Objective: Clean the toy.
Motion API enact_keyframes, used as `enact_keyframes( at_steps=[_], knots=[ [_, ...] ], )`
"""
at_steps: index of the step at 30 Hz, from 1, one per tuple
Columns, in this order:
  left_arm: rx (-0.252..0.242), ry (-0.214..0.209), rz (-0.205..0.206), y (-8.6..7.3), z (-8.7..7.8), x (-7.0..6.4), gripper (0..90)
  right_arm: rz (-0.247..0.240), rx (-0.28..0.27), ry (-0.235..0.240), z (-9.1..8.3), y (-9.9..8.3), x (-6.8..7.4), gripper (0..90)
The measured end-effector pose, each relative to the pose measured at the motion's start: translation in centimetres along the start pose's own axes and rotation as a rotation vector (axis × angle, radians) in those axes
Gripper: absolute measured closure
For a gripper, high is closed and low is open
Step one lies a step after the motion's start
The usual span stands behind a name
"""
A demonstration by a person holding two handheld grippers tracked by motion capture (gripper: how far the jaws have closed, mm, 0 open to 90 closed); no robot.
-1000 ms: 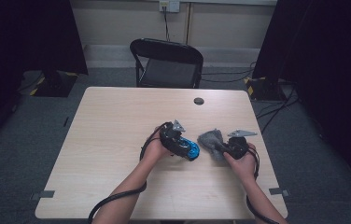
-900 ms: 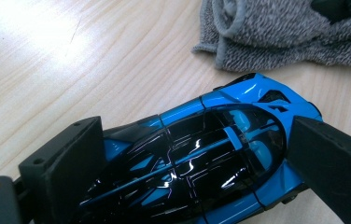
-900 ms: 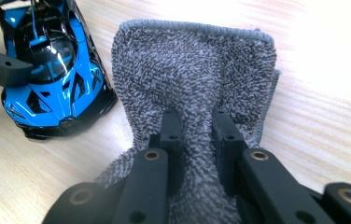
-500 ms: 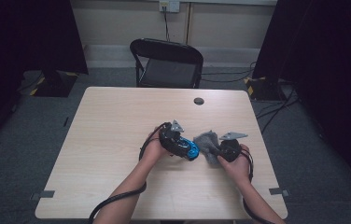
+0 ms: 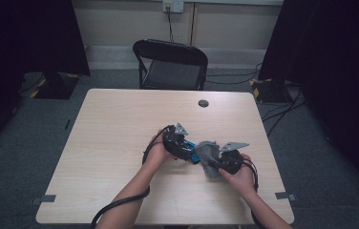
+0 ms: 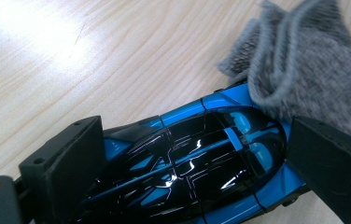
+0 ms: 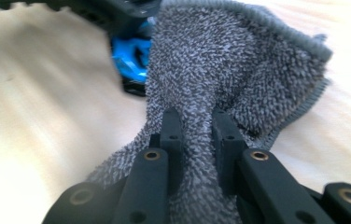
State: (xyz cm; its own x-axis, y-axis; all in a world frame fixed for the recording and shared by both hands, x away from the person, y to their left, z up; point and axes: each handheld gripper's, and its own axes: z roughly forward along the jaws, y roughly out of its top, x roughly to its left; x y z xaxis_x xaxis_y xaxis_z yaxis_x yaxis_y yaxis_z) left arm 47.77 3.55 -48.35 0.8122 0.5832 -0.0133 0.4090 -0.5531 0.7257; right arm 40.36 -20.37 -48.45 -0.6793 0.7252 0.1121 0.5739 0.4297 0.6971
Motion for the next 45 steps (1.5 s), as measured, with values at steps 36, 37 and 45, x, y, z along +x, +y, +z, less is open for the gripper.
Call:
enact_keyframes(
  at_steps=[36, 37, 45],
  knots=[
    [0.001, 0.011, -0.002, -0.1, -0.1, 0.1, 4.6, -0.055, 0.027, 0.227, 0.1, 0.2, 3.1, 78.2],
    [0.002, 0.012, -0.001, -0.1, -0.1, 0.1, 4.6, -0.054, 0.023, 0.236, 0.0, 0.3, 3.1, 78.2],
    [0.004, 0.014, -0.010, 0.0, -0.1, 0.1, 4.6, -0.016, -0.011, 0.254, -2.1, 0.5, 2.3, 78.2]
  ],
)
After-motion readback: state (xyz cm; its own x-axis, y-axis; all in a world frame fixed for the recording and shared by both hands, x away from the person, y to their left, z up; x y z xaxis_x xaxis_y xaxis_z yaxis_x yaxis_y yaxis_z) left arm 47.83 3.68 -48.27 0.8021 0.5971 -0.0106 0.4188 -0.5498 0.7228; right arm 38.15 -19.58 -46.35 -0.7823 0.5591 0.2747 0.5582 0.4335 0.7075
